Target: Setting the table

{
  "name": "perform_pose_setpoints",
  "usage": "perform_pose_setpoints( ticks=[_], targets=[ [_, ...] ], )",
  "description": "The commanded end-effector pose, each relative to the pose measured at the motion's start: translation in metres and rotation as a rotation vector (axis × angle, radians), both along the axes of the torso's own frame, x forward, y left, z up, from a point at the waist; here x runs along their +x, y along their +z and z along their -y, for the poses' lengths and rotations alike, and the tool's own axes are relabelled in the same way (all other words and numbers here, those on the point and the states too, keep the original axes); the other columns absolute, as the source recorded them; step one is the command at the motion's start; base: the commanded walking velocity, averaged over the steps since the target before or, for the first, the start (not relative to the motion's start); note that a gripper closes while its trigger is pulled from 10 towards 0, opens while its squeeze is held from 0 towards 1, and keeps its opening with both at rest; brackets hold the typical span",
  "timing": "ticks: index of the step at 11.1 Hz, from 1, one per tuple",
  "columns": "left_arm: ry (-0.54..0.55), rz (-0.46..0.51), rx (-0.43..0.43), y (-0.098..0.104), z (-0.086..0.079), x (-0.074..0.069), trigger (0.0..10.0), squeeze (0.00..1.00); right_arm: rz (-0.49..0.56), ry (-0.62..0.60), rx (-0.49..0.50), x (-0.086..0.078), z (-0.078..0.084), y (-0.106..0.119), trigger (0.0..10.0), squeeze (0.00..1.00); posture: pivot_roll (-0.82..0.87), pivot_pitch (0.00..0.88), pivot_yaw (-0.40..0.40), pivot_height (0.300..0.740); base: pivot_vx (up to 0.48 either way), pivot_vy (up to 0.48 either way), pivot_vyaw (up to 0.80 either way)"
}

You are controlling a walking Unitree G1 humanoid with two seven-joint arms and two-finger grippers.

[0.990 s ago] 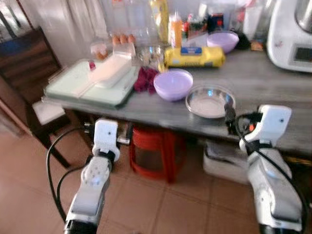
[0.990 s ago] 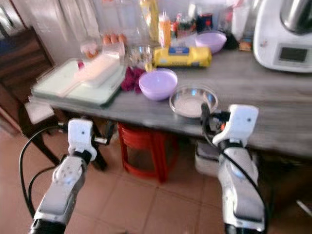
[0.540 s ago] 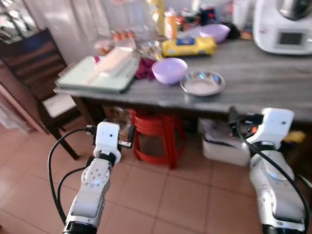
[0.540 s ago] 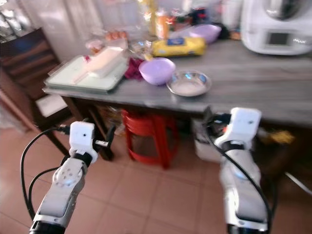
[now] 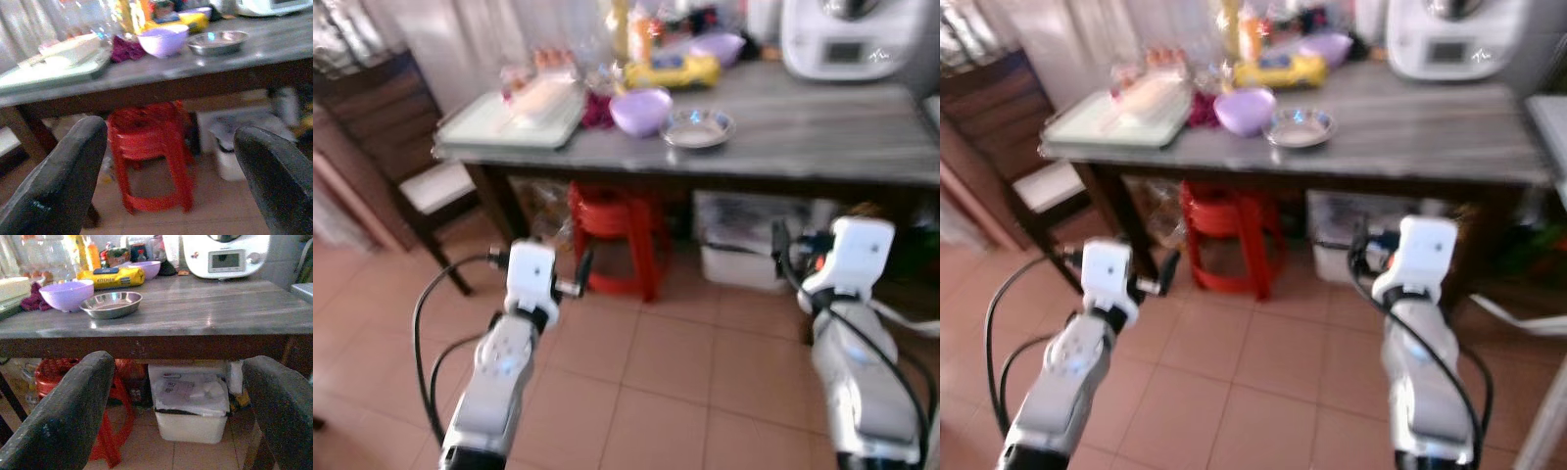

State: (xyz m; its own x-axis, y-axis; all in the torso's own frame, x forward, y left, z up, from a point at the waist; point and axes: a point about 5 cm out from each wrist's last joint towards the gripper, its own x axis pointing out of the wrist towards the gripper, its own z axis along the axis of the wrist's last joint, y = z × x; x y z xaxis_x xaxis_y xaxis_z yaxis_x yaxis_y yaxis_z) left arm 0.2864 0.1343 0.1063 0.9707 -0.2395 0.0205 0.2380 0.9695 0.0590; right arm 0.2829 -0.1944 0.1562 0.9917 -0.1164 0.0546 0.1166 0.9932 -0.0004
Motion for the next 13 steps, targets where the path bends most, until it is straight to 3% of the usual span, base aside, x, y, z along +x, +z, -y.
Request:
perform_pose_setpoints(
  ticks=[1, 4, 8, 13],
  targets=[
    [-0.005, 0.030, -0.008, 0.008, -0.003, 0.002, 10.0, 0.00, 0.031, 0.026, 0.012, 0.001, -0.005, 0.007, 10.0, 0.00, -0.11, 0.050, 0.131, 0.740, 0.000, 0.000, 0.00],
    [-0.035, 0.045, -0.013, 0.011, 0.001, 0.000, 10.0, 0.00, 0.032, 0.027, 0.029, 0.000, -0.005, 0.008, 10.0, 0.00, -0.11, 0.061, 0.127, 0.740, 0.000, 0.000, 0.00],
    [-0.041, 0.040, -0.020, 0.011, 0.001, 0.000, 10.0, 0.00, 0.031, 0.038, 0.045, 0.000, -0.009, 0.007, 10.0, 0.00, -0.10, 0.068, 0.129, 0.740, 0.000, 0.000, -0.69],
    [-0.038, 0.036, -0.025, 0.012, 0.001, -0.004, 10.0, 0.00, 0.048, 0.056, 0.045, -0.001, -0.019, 0.007, 10.0, 0.00, -0.09, 0.093, 0.127, 0.740, 0.000, -0.101, 0.00]
  ],
)
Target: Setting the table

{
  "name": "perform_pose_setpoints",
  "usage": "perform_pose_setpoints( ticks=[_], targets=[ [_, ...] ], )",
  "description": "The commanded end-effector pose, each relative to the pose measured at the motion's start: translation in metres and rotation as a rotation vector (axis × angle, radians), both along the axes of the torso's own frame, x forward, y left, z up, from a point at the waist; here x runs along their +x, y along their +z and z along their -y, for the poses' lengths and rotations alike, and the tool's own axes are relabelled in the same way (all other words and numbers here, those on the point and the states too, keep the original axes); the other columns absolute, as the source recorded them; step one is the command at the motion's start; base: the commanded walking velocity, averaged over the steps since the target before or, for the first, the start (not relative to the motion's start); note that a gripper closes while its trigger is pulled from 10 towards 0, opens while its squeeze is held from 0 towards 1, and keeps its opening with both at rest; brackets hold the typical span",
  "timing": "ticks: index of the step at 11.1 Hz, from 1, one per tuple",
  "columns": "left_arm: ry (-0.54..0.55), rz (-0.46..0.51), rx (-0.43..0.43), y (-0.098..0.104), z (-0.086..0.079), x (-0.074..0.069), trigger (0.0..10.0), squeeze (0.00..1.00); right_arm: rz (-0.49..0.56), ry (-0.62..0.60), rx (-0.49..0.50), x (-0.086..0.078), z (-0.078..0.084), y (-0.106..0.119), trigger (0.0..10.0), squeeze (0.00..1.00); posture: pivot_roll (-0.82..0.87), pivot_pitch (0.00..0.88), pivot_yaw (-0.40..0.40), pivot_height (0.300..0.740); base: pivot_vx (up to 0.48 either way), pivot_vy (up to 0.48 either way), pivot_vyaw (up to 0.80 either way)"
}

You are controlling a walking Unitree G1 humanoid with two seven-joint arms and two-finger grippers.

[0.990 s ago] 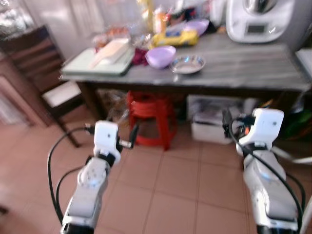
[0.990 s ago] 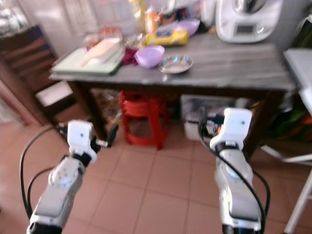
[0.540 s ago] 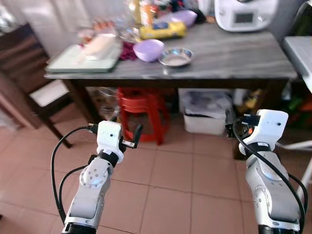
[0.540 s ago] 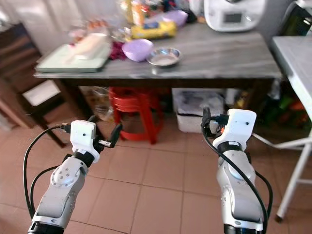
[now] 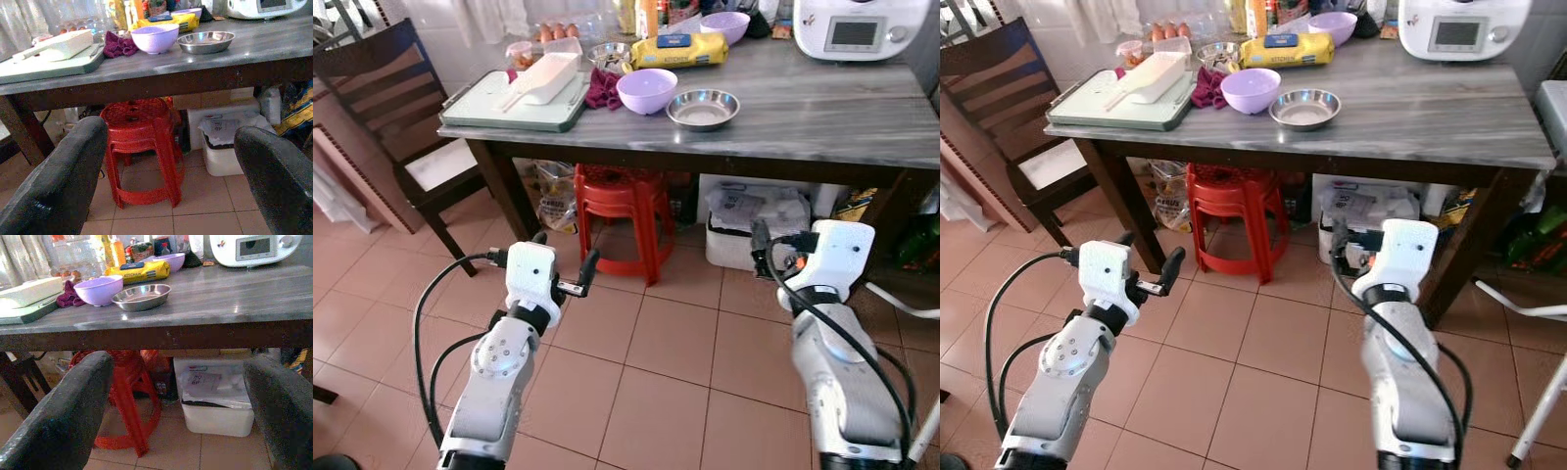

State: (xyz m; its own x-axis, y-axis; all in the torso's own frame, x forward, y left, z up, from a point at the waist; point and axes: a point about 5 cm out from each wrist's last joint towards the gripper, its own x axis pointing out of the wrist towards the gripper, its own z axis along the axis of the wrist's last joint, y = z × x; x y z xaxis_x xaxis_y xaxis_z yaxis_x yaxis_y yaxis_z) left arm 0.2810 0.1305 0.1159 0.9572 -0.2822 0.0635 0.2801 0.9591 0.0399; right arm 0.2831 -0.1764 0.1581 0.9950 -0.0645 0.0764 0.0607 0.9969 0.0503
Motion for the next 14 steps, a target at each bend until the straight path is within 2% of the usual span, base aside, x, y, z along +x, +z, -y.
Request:
perform_pose_setpoints(
  ticks=[1, 9, 12, 14],
  targets=[
    [0.012, -0.008, 0.007, -0.0001, -0.0047, -0.0015, 10.0, 0.00, 0.017, 0.004, -0.004, -0.0021, -0.0027, 0.0026, 10.0, 0.00, -0.08, 0.097, 0.127, 0.740, 0.000, -0.270, 0.00],
    [-0.003, -0.016, 0.013, 0.0006, -0.0051, 0.0000, 10.0, 0.00, 0.017, -0.011, 0.010, -0.0015, -0.0019, 0.0014, 10.0, 0.00, -0.08, 0.098, 0.135, 0.740, 0.000, -0.317, 0.00],
    [-0.004, -0.021, 0.025, -0.0003, -0.0073, -0.0018, 10.0, 0.00, 0.012, -0.007, 0.016, -0.0017, -0.0027, -0.0007, 10.0, 0.00, -0.07, 0.096, 0.137, 0.740, 0.000, -0.317, -0.58],
    [-0.007, -0.022, 0.029, -0.0004, -0.0084, -0.0023, 10.0, 0.00, 0.013, -0.004, 0.018, -0.0018, -0.0036, -0.0009, 10.0, 0.00, -0.08, 0.095, 0.139, 0.740, 0.000, -0.321, 0.00]
  ],
)
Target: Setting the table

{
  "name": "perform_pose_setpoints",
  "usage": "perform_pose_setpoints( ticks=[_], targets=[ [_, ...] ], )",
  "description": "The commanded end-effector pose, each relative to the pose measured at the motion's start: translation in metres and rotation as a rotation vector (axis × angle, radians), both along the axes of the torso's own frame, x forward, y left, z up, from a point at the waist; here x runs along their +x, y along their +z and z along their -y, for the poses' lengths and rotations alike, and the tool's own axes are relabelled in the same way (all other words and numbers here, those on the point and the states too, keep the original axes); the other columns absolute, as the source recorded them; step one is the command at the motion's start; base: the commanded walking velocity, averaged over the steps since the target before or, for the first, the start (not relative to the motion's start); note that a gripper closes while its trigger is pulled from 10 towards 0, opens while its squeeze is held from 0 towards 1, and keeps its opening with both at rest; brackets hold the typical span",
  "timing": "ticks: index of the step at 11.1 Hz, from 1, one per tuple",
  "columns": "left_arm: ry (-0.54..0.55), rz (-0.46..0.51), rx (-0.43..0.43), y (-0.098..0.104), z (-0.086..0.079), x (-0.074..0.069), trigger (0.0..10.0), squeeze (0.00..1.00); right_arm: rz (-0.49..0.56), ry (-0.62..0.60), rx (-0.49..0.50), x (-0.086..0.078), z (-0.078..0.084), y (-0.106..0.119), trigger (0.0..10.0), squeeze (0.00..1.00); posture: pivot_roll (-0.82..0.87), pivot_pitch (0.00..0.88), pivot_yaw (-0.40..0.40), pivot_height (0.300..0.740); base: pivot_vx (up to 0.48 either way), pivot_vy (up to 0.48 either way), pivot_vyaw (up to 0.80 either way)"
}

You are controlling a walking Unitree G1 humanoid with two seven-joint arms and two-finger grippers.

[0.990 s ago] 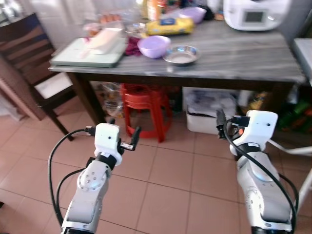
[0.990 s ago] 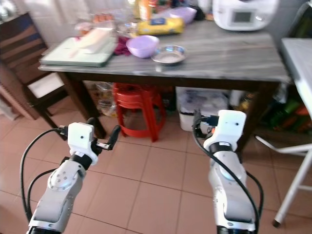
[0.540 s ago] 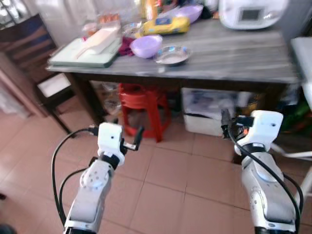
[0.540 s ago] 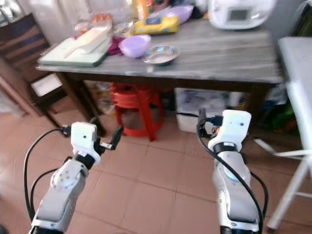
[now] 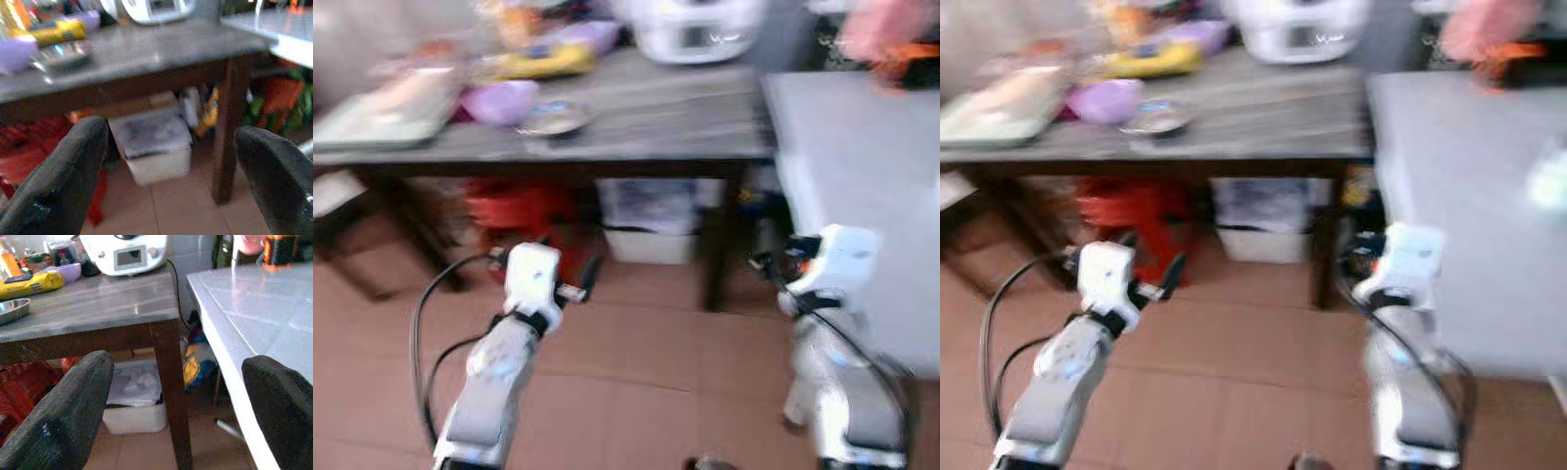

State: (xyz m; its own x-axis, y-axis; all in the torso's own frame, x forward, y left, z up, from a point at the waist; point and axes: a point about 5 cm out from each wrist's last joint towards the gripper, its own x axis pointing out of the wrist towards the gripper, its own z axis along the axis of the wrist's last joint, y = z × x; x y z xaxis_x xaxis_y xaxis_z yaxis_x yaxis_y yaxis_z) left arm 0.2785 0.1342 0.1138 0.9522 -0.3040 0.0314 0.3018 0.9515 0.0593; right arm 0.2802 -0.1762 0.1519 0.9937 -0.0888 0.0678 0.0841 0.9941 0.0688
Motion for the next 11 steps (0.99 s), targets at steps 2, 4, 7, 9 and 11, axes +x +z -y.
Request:
perform_pose_setpoints(
  ticks=[2, 4, 7, 9, 11],
  targets=[
    [0.009, 0.002, 0.001, 0.0020, -0.0038, 0.0006, 10.0, 0.00, 0.018, 0.017, -0.003, 0.0006, -0.0028, 0.0043, 10.0, 0.00, -0.08, 0.097, 0.139, 0.740, 0.000, -0.319, 0.00],
    [0.007, 0.001, 0.001, 0.0018, -0.0027, 0.0004, 10.0, 0.00, 0.018, 0.014, -0.008, 0.0002, -0.0025, 0.0043, 10.0, 0.00, -0.08, 0.099, 0.139, 0.740, 0.000, -0.309, 0.00],
    [0.006, 0.003, -0.003, 0.0023, -0.0014, 0.0009, 10.0, 0.00, 0.023, 0.021, -0.010, 0.0012, -0.0033, 0.0063, 10.0, 0.00, -0.08, 0.099, 0.136, 0.740, 0.000, -0.309, 0.00],
    [0.003, 0.003, -0.003, 0.0022, -0.0007, 0.0002, 10.0, 0.00, 0.023, 0.022, -0.011, 0.0004, -0.0025, 0.0065, 10.0, 0.00, -0.08, 0.102, 0.134, 0.740, 0.000, -0.307, 0.00],
    [-0.002, 0.000, -0.002, 0.0016, -0.0011, 0.0000, 10.0, 0.00, 0.021, 0.021, -0.015, 0.0002, -0.0025, 0.0062, 10.0, 0.00, -0.08, 0.101, 0.134, 0.740, 0.000, -0.307, 0.00]
  ],
)
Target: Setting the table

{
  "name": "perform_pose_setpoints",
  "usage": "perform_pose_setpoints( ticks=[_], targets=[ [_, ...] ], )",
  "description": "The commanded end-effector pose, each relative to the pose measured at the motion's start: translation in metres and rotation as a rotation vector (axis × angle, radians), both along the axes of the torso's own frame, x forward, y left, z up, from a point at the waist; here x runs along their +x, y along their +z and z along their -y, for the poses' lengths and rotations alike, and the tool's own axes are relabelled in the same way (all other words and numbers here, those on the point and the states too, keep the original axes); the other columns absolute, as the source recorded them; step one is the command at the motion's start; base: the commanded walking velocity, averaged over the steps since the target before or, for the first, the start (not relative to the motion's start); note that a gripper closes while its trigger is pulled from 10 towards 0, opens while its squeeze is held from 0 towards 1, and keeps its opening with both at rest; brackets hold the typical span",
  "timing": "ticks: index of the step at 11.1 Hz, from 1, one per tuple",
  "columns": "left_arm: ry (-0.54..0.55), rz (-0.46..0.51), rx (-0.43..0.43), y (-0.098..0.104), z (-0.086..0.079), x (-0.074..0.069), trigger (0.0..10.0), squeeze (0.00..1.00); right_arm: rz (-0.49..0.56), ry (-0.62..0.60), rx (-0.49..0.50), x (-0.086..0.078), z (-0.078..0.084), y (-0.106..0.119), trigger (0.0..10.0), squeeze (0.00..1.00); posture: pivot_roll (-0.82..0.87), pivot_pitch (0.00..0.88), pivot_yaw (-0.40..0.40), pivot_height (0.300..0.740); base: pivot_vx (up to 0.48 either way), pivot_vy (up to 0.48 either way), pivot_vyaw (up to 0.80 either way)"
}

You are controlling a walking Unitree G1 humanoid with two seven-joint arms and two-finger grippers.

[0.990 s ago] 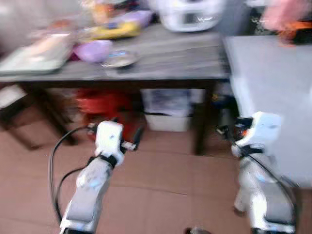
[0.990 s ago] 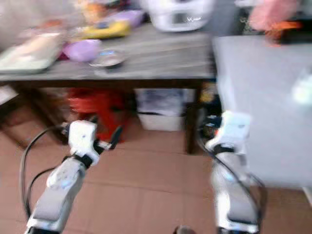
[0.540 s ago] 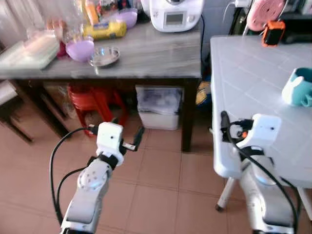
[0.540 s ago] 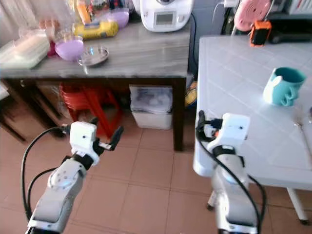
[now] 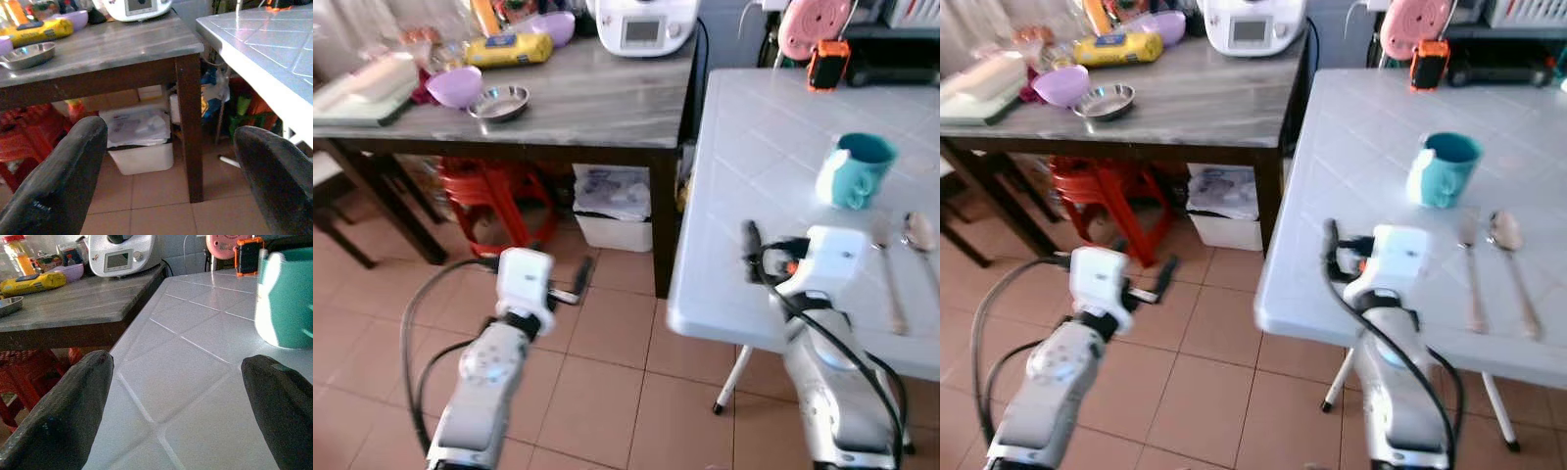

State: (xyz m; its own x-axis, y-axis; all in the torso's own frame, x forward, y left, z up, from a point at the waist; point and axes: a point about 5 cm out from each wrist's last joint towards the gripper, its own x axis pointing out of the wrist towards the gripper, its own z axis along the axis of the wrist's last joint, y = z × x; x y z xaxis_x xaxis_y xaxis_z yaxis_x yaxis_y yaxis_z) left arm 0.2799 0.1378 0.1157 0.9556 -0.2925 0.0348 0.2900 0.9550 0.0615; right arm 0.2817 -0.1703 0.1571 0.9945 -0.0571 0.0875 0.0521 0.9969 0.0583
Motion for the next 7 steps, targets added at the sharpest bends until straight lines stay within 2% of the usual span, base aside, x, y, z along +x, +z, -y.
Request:
perform_pose_setpoints(
  ticks=[1, 5, 7],
  targets=[
    [-0.015, -0.004, -0.003, -0.0006, 0.0026, -0.0016, 10.0, 0.00, 0.002, -0.011, -0.002, -0.0015, 0.0037, 0.0008, 10.0, 0.00, -0.08, 0.101, 0.136, 0.740, 0.000, -0.307, 0.00],
    [-0.023, -0.008, -0.004, -0.0012, 0.0039, -0.0014, 10.0, 0.00, -0.002, -0.013, -0.002, -0.0019, 0.0039, 0.0002, 10.0, 0.00, -0.08, 0.103, 0.136, 0.740, 0.000, -0.309, 0.00],
    [-0.044, -0.009, -0.024, -0.0033, 0.0060, -0.0022, 10.0, 0.00, -0.011, -0.012, 0.001, -0.0023, 0.0023, -0.0018, 10.0, 0.00, -0.09, 0.105, 0.135, 0.740, 0.000, 0.000, 0.00]
  ],
)
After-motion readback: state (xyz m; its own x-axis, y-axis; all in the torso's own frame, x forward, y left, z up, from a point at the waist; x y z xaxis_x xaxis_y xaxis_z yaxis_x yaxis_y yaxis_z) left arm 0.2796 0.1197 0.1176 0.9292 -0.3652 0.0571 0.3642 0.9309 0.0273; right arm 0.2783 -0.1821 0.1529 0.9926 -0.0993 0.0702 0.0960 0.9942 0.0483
